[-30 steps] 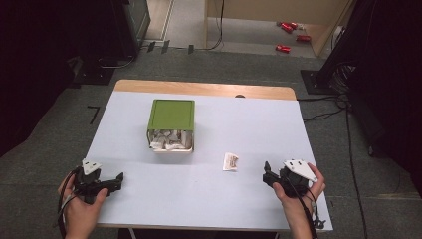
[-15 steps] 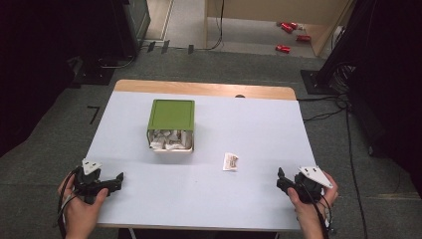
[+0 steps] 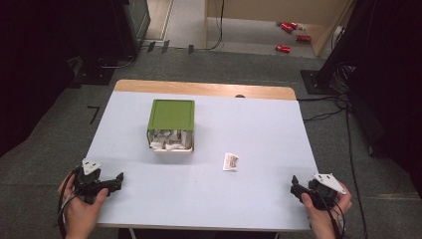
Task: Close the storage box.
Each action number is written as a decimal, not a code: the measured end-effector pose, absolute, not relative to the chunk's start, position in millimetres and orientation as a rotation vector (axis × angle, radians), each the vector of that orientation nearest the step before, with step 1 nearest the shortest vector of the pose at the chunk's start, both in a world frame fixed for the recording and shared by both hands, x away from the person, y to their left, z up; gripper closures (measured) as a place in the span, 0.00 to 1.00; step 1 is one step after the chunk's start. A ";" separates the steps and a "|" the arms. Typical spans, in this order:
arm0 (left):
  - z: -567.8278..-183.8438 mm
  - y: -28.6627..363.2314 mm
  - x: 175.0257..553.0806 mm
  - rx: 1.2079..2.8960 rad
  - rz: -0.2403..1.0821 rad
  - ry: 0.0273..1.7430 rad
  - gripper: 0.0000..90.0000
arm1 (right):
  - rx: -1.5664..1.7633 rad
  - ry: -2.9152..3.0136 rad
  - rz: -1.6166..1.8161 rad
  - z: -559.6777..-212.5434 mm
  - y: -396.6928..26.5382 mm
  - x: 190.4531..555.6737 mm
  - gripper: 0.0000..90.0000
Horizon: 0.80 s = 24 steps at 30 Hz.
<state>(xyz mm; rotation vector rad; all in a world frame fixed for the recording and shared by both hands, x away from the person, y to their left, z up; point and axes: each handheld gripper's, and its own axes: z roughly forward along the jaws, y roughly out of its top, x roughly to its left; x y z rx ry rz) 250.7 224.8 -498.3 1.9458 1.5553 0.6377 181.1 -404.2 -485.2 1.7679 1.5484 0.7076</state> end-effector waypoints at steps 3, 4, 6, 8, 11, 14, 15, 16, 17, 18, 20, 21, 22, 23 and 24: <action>-498.3 224.8 250.6 1.946 0.638 1.555 0.00 | 1.804 1.528 0.676 -492.2 -413.4 179.9 0.18; -498.3 224.8 250.6 1.946 0.638 1.555 0.00 | 1.819 1.533 0.655 -497.4 -416.7 179.3 0.19; -498.4 224.8 250.6 1.946 0.638 1.555 0.00 | 1.823 1.547 0.643 -501.7 -417.1 179.2 0.19; -498.4 224.8 250.5 1.947 0.639 1.555 0.00 | 1.846 1.542 0.655 -501.6 -418.3 179.5 0.18; -498.4 224.8 250.5 1.946 0.640 1.554 0.00 | 1.877 1.528 0.686 -503.0 -422.1 179.6 0.17; -498.4 224.8 250.5 1.946 0.640 1.554 0.00 | 1.869 1.525 0.684 -503.6 -421.4 178.6 0.17; -498.4 224.9 250.4 1.946 0.639 1.555 0.00 | 1.869 1.525 0.689 -503.9 -421.7 178.6 0.17; -498.4 224.9 250.4 1.946 0.639 1.555 0.00 | 1.869 1.525 0.689 -503.9 -421.7 178.6 0.17; -498.4 224.8 250.4 1.946 0.640 1.554 0.00 | 1.869 1.525 0.690 -503.9 -421.8 178.5 0.17; -498.4 224.8 250.4 1.946 0.640 1.554 0.00 | 1.868 1.525 0.690 -503.9 -422.0 178.6 0.17; -498.4 224.9 250.4 1.946 0.639 1.554 0.00 | 1.873 1.522 0.692 -503.9 -422.1 178.5 0.17; -498.4 224.9 250.4 1.946 0.639 1.554 0.00 | 1.873 1.522 0.692 -503.9 -422.1 178.5 0.17; -498.4 225.0 250.4 1.945 0.639 1.554 0.00 | 1.874 1.522 0.692 -503.8 -422.1 178.5 0.17; -498.4 225.0 250.3 1.945 0.639 1.554 0.00 | 1.874 1.522 0.692 -503.9 -422.1 178.4 0.17; -498.5 225.1 250.3 1.944 0.640 1.553 0.00 | 1.873 1.522 0.692 -503.9 -422.1 178.4 0.17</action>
